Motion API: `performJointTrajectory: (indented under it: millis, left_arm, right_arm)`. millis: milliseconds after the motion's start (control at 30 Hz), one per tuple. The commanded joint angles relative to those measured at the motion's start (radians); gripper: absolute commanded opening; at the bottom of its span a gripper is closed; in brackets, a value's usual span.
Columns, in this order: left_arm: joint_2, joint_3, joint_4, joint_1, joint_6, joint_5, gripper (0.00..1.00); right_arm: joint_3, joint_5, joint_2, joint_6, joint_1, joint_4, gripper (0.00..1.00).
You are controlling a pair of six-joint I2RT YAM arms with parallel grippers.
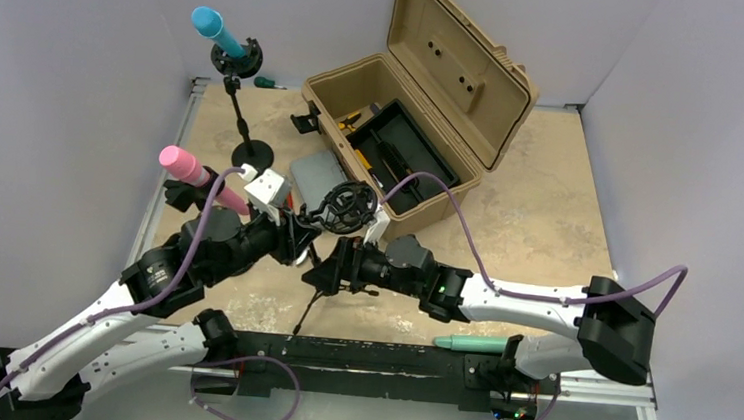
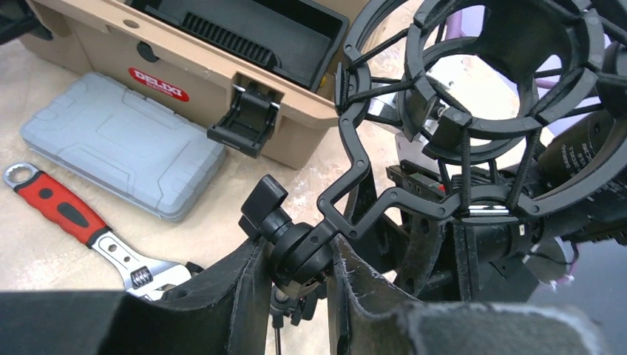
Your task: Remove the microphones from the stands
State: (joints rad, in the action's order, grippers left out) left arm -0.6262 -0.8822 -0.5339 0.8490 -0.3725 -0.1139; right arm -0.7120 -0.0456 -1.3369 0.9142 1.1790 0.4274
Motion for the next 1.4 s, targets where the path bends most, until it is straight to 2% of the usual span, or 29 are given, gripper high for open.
performJointTrajectory:
  millis: [0, 133, 367, 633, 733, 767, 800, 933, 1067, 1233, 1367]
  left_arm:
    - [-0.017, 0.008, 0.073, 0.109, -0.021, -0.232, 0.00]
    - [-0.055, -0.011, 0.080, 0.198, 0.007, -0.349, 0.00]
    - [-0.108, 0.000, 0.128, 0.269, 0.017, -0.422, 0.00]
    - [-0.133, 0.006, 0.145, 0.294, 0.002, -0.442, 0.00]
    - [-0.133, 0.008, 0.135, 0.295, -0.007, -0.426, 0.00]
    - [-0.131, 0.009, 0.133, 0.296, -0.010, -0.413, 0.00]
    - [-0.128, 0.011, 0.132, 0.295, -0.013, -0.397, 0.06]
    - [-0.095, 0.031, 0.125, 0.296, -0.037, -0.354, 0.48]
    - [-0.046, 0.034, 0.073, 0.295, -0.044, -0.353, 0.72]
    - [0.033, 0.018, -0.002, 0.295, -0.014, -0.343, 0.87]
    - [0.095, -0.007, -0.063, 0.295, 0.012, -0.329, 0.90]
  right_arm:
    - [0.005, 0.033, 0.012, 0.088, -0.001, 0.111, 0.79]
    - [0.059, 0.025, 0.022, 0.111, -0.017, 0.131, 0.75]
    - [0.106, 0.042, 0.034, 0.085, -0.028, 0.139, 0.53]
    - [0.095, 0.118, 0.030, 0.036, -0.028, 0.066, 0.24]
    - [0.069, 0.148, 0.003, 0.000, -0.028, 0.012, 0.02]
    - [0.065, 0.162, -0.004, -0.010, -0.028, -0.004, 0.00]
    - [0.066, 0.172, -0.010, -0.020, -0.028, -0.013, 0.00]
    - [0.097, 0.228, 0.000, -0.070, -0.027, -0.030, 0.00]
    - [0.103, 0.311, 0.015, -0.142, -0.025, -0.089, 0.00]
    - [0.092, 0.399, -0.007, -0.232, -0.022, -0.134, 0.00]
    - [0.049, 0.463, -0.041, -0.283, -0.015, -0.196, 0.00]
